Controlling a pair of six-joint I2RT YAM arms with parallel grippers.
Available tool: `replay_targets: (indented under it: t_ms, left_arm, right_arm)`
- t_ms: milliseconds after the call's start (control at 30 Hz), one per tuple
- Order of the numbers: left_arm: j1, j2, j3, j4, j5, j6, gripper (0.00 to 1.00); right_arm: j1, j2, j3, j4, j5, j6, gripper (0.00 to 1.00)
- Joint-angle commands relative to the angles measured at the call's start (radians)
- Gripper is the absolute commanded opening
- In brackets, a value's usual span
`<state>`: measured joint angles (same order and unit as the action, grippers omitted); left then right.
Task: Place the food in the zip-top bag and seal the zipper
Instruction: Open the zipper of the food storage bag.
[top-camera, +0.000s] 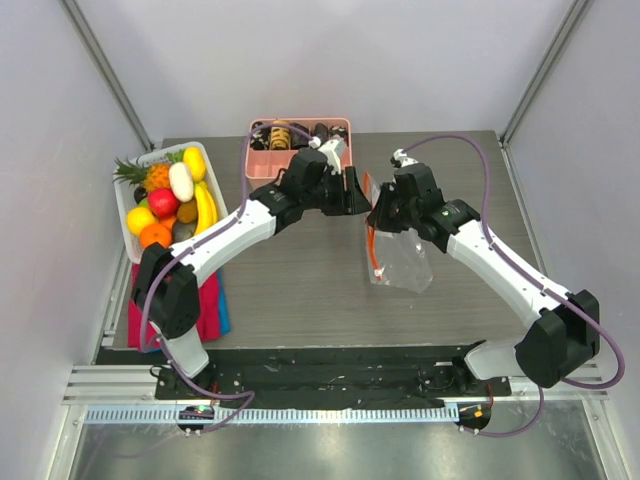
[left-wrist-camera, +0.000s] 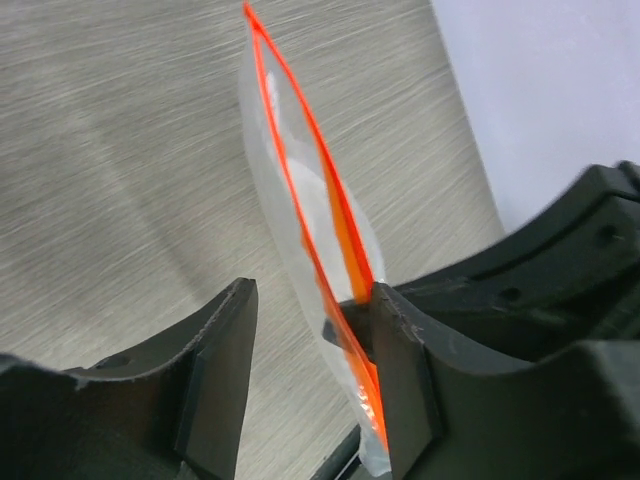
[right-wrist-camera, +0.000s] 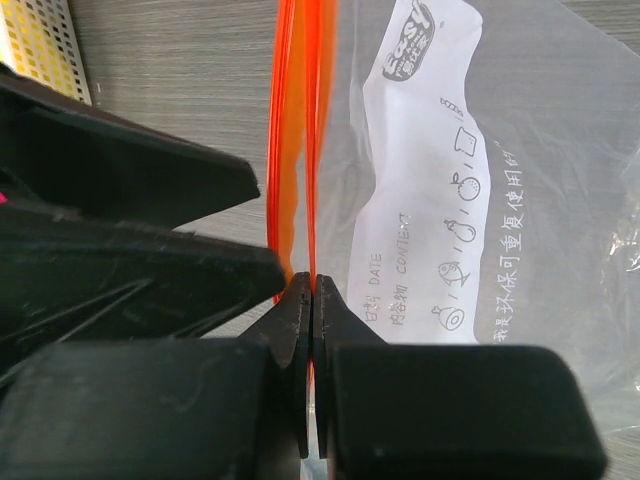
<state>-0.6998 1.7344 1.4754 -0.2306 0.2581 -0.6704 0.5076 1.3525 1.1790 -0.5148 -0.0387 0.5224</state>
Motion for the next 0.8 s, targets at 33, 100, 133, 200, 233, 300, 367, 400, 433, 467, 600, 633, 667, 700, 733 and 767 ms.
replay_targets:
  t_ms: [33,100,133,200,233,300,367,400,433,467,600,633,667,700,733,767]
  left_arm:
    - [-0.007,0.028,0.052,-0.079,-0.077,0.044,0.47]
    - [-0.007,0.042,0.062,-0.117,-0.094,0.058,0.43]
    - [-0.006,0.040,0.062,-0.128,-0.097,0.075,0.39]
    - [-0.006,0.036,0.062,-0.166,-0.124,0.097,0.36]
    - [-0.003,0.033,0.060,-0.179,-0.134,0.106,0.33]
    - [0.003,0.019,0.059,-0.202,-0.146,0.135,0.29]
    - [0.016,0.005,0.049,-0.239,-0.166,0.167,0.26]
    - [0.022,-0.009,0.043,-0.246,-0.171,0.176,0.25]
    - [0.028,-0.015,0.027,-0.256,-0.177,0.184,0.23]
    - [0.037,-0.021,0.020,-0.260,-0.175,0.190,0.21]
    - [0.039,-0.042,-0.012,-0.236,-0.111,0.221,0.18]
    - [0.037,-0.044,-0.013,-0.222,-0.093,0.218,0.17]
    - [0.037,-0.042,-0.007,-0.207,-0.073,0.213,0.16]
    - [0.033,-0.039,-0.003,-0.202,-0.068,0.210,0.12]
    - [0.033,-0.035,0.005,-0.196,-0.062,0.209,0.10]
    - [0.031,-0.029,0.009,-0.196,-0.075,0.210,0.06]
  right_arm:
    - [0.005,-0.050,0.004,0.058,-0.013,0.008,0.01]
    - [0.003,-0.059,0.002,0.056,-0.004,-0.001,0.01]
    - [0.003,-0.068,0.005,0.050,0.014,-0.007,0.01]
    - [0.003,-0.079,0.017,0.033,0.034,-0.027,0.01]
    - [0.003,-0.090,0.022,0.018,0.074,-0.033,0.01]
    - [0.003,-0.101,0.033,-0.002,0.105,-0.054,0.01]
    - [0.000,-0.122,0.044,-0.034,0.151,-0.073,0.01]
    - [-0.001,-0.133,0.045,-0.043,0.169,-0.081,0.01]
    - [-0.004,-0.144,0.047,-0.057,0.178,-0.100,0.01]
    - [-0.007,-0.163,0.050,-0.062,0.192,-0.108,0.01]
    - [-0.007,-0.190,0.054,-0.074,0.131,-0.119,0.01]
    - [-0.007,-0.190,0.054,-0.071,0.109,-0.116,0.01]
    - [-0.006,-0.188,0.056,-0.067,0.094,-0.105,0.01]
    - [-0.007,-0.184,0.057,-0.059,0.056,-0.101,0.01]
    - [-0.007,-0.182,0.062,-0.056,0.028,-0.096,0.01]
    - [-0.007,-0.179,0.076,-0.054,0.002,-0.102,0.01]
